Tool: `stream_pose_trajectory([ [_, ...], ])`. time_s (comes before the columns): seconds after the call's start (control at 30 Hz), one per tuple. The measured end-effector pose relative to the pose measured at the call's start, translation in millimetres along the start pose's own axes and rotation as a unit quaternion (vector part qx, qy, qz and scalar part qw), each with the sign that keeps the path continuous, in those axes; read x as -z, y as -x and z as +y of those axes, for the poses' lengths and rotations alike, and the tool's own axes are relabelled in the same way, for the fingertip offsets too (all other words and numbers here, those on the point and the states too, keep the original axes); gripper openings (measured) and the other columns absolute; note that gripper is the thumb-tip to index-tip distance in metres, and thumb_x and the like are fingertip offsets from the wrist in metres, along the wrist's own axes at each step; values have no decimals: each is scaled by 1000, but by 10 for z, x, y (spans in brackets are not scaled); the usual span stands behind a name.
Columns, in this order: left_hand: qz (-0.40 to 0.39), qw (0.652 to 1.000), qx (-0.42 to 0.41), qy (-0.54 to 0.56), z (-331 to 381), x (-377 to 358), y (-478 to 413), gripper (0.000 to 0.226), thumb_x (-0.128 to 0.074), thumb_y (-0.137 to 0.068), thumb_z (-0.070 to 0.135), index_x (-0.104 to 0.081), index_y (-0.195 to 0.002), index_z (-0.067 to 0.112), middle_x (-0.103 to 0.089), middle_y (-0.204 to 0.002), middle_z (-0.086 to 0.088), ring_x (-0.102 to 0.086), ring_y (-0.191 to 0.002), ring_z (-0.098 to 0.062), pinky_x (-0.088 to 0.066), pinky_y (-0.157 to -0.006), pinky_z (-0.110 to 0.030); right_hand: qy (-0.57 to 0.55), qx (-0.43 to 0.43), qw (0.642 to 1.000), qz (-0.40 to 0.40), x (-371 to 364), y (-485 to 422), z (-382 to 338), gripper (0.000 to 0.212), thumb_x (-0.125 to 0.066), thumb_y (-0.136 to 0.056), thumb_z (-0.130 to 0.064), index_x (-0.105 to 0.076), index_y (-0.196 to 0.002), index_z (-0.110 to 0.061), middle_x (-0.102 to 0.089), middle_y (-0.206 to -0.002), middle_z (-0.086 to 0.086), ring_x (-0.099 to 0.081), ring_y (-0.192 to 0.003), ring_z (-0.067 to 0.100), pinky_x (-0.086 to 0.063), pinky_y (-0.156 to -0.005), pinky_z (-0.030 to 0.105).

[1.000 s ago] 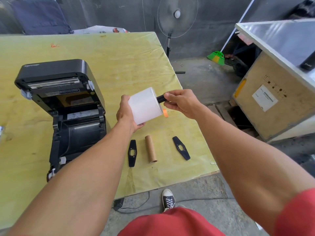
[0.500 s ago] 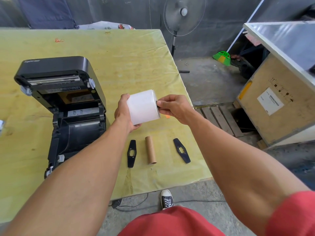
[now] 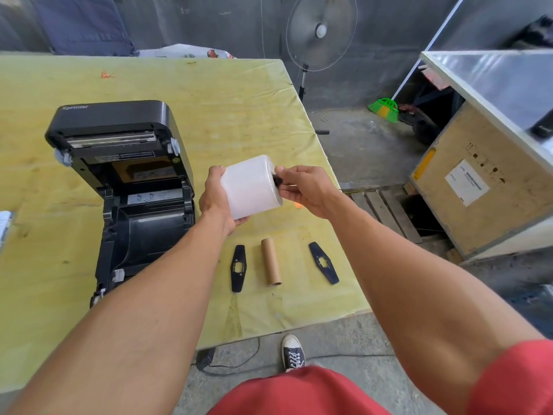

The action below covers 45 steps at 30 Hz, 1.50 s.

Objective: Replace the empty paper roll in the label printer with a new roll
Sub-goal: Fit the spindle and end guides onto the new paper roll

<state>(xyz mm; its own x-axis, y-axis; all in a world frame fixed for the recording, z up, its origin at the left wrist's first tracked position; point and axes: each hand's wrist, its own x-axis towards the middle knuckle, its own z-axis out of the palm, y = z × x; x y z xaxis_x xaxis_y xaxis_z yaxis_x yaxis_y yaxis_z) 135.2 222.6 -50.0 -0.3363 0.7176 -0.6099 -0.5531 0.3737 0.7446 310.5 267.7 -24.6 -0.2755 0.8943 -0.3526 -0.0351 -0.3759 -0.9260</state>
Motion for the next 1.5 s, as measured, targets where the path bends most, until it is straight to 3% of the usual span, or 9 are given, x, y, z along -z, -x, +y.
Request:
stream_pose_trajectory([
  [0.13,2,1000,-5,9,-24,-17,41,56,-61,-72,57,-66,-115,21,-74,-109,-8,-72,-96,-33,-57,-71,-41,-30,-23,997,67,47,57,53,42,-67,-93,-40,-68,-96,3,-67,-76,10,-68,-64,19,-59,-63,27],
  [0.23,-6,1000,1,21,-39,-32,65,50,-62,-72,56,-67,-108,23,-74,-103,-6,-72,-92,-32,-59,-66,-42,89,-40,983,157,218,87,258,38,-64,-95,-36,-65,-89,1,-63,-69,10,-62,-62,24,-59,-55,29],
  [0.27,-8,1000,4,20,-45,-41,68,50,-62,-71,57,-67,-108,23,-73,-102,-5,-72,-91,-32,-59,-64,-42,208,-50,961,176,296,104,353,32,-66,-94,-32,-65,-86,-1,-62,-69,11,-61,-63,26,-60,-58,31],
  [0.37,-17,1000,10,10,-79,-60,68,51,-62,-72,57,-67,-110,23,-73,-101,-5,-72,-86,-30,-59,-60,-41,546,-111,821,125,464,214,631,28,-77,-83,-27,-59,-79,-7,-63,-74,9,-59,-58,23,-53,-56,31],
  [0.57,-11,1000,28,-4,-172,-64,20,53,-63,-71,58,-66,-111,24,-73,-104,-4,-72,-90,-30,-58,-67,-39,651,-145,744,40,499,353,993,48,-85,-73,-21,-46,-99,-12,-52,-90,6,-57,-86,29,-48,-67,38],
  [0.8,-9,1000,27,-9,-195,-92,-65,59,-62,-69,58,-65,-117,24,-72,-107,-4,-71,-91,-31,-57,-64,-38,607,-188,772,10,547,193,953,34,-84,-76,-17,-57,-96,-9,-61,-91,9,-63,-85,30,-58,-79,42],
  [1.07,-2,1000,15,-7,-146,-137,-159,55,-61,-69,59,-66,-113,25,-73,-106,-5,-72,-98,-33,-58,-71,-42,379,-30,907,179,372,-168,450,20,-66,-85,-11,-69,-100,2,-72,-98,22,-67,-94,38,-56,-81,46],
  [1.23,8,1000,0,4,-81,-138,-186,45,-63,-68,58,-66,-100,26,-74,-98,-4,-72,-88,-32,-58,-71,-43,329,60,923,190,124,-196,140,22,-58,-88,-15,-68,-85,4,-59,-71,11,-49,-64,27,-37,-52,29],
  [1.5,20,1000,-10,7,50,-38,-131,55,-63,-65,58,-66,-108,23,-74,-105,-7,-72,-95,-32,-57,-71,-40,330,107,927,143,-163,-56,3,29,-49,-92,-17,-57,-67,-6,-57,-65,6,-44,-48,18,-36,-47,25],
])
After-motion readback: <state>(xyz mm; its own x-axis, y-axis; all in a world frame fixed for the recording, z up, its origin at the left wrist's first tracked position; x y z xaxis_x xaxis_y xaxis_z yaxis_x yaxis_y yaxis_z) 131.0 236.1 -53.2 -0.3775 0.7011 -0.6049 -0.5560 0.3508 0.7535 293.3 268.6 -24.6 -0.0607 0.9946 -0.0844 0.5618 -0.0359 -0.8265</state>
